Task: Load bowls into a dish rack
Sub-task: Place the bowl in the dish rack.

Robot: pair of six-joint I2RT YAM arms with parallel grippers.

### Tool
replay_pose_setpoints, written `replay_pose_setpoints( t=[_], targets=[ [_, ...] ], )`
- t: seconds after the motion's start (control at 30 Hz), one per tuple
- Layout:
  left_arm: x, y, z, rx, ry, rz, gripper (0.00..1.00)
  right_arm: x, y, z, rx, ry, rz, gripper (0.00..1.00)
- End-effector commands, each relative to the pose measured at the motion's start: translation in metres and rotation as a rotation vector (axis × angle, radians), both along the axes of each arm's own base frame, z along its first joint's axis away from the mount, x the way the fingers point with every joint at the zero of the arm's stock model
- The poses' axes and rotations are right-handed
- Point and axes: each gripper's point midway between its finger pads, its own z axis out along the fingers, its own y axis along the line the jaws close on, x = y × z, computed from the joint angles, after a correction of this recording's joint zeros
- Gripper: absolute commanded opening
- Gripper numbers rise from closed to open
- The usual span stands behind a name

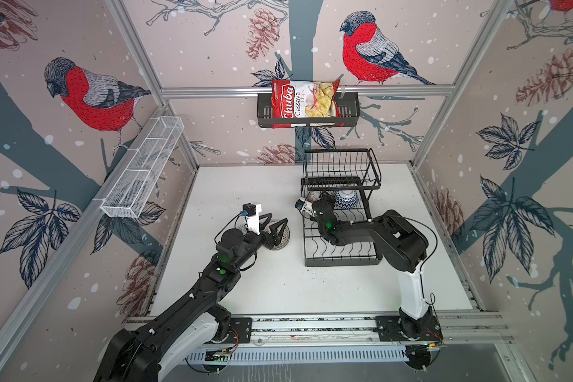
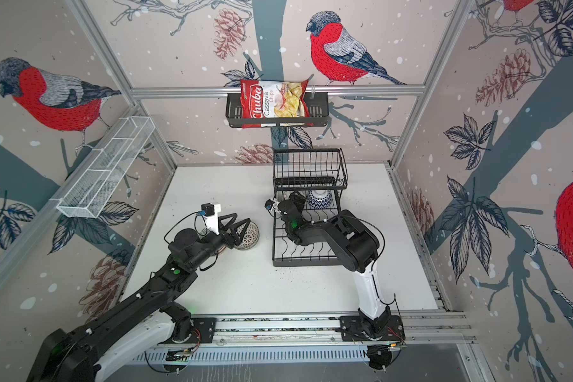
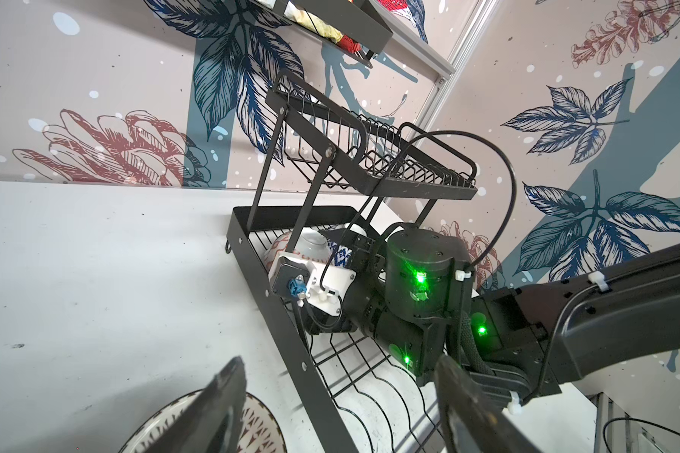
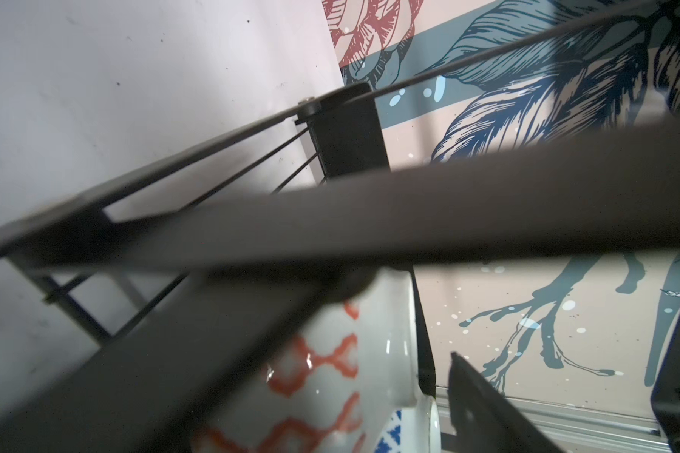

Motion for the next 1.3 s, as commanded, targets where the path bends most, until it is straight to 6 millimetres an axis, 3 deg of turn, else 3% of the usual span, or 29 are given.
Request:
replay_pose_setpoints(
  t=[0.0, 0.33, 1.07, 1.27],
  targets=[
    [0.001, 0.002, 0.002, -0.003, -0.014, 0.012, 0.75, 0.004, -0.003, 0.016, 0.057, -0.041, -0.044, 0.95],
    [-0.002, 0.004, 0.002, -0.008, -0.019, 0.015, 0.75, 0.003, -0.001, 0.026, 0.126, -0.024, -0.059, 1.00],
    [-0.004, 0.007, 0.004, -0.005, -0.026, 0.019, 0.75, -0.012, 0.010, 0.007, 0.124, 0.106, -0.030, 1.00],
    [-0.005, 0.006, 0.004, -0.005, -0.026, 0.016, 0.75, -0.015, 0.015, 0.010, 0.144, 0.103, -0.021, 0.99]
  ],
)
